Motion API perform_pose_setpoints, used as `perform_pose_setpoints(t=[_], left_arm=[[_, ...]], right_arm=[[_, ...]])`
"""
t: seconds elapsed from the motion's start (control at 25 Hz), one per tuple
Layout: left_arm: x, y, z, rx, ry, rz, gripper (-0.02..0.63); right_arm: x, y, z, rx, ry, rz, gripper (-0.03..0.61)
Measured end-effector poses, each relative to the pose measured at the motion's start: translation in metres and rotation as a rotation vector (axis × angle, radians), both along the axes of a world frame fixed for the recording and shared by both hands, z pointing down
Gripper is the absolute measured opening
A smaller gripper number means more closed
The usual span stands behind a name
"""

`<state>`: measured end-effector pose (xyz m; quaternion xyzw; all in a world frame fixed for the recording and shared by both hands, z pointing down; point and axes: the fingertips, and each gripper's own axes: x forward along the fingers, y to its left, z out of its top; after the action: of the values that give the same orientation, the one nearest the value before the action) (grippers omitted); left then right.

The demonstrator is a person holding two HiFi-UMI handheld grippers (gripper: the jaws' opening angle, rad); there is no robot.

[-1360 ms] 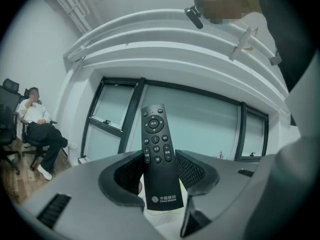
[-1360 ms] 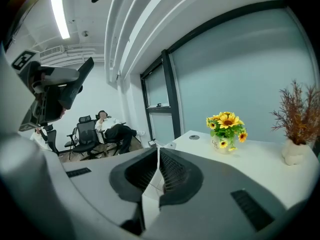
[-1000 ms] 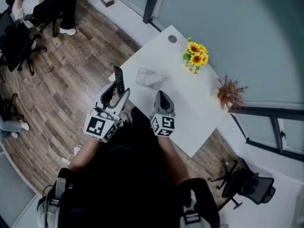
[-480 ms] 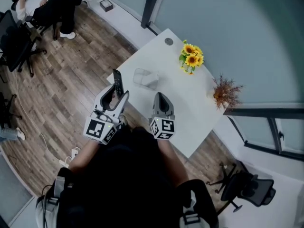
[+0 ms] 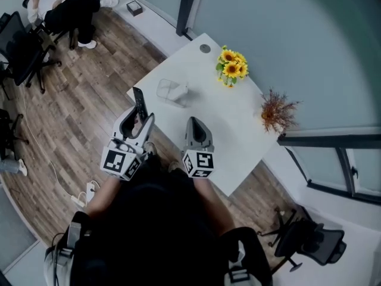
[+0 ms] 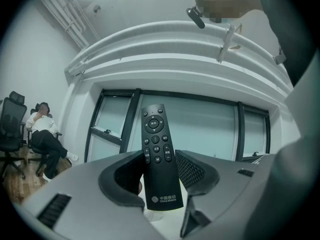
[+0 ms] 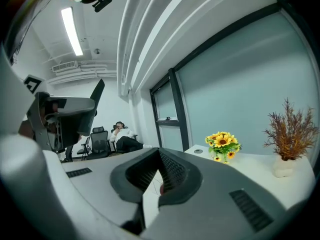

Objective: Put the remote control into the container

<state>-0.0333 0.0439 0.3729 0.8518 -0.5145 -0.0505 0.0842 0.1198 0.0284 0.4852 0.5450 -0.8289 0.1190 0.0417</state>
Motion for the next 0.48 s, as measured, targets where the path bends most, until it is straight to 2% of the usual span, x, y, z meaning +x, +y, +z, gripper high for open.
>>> perform_pose_setpoints(t=[0.48], left_arm=[[0.056, 0.061, 0.007, -0.028, -0.038, -0.078, 0.206]], right_arm=[[0.058, 0.053, -0.021, 0.037, -0.044, -0.085, 0.005]])
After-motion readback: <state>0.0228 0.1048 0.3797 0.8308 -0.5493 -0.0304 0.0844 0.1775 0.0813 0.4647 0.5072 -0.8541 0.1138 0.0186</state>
